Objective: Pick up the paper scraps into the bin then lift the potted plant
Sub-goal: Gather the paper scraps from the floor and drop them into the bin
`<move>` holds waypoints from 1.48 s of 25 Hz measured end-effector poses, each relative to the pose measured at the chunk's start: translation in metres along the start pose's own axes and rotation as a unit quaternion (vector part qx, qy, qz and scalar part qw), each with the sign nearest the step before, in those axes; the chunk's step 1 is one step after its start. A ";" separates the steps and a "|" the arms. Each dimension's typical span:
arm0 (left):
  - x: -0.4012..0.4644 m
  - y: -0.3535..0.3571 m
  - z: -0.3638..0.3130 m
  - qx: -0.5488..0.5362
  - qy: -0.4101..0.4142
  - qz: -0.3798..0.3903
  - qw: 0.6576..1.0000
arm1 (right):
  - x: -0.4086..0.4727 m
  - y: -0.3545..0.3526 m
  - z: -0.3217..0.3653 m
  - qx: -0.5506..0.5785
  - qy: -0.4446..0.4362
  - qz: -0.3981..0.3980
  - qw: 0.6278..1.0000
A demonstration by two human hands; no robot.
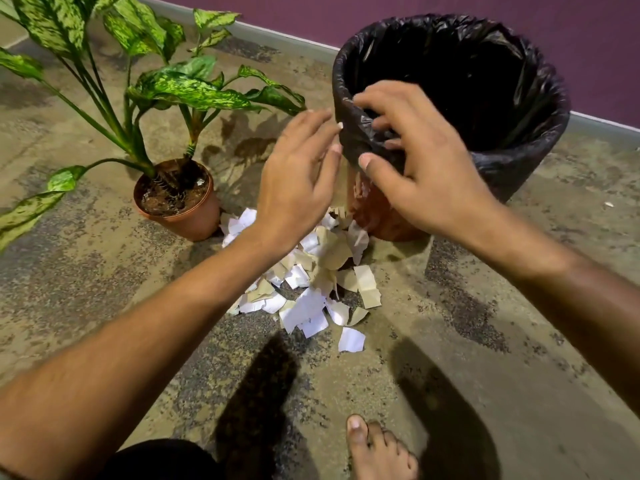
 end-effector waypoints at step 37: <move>-0.222 0.104 0.085 0.048 -0.173 0.629 0.757 | -0.126 0.224 -0.120 -0.165 0.058 0.610 0.773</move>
Point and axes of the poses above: each hand's wrist, its own x-axis towards the middle knuckle, its own y-axis out of the palm, z = x × y, the point moved 8 cm from there along x, towards the middle knuckle, and after that the axes turned 6 degrees about x, right-handed, at the moved point
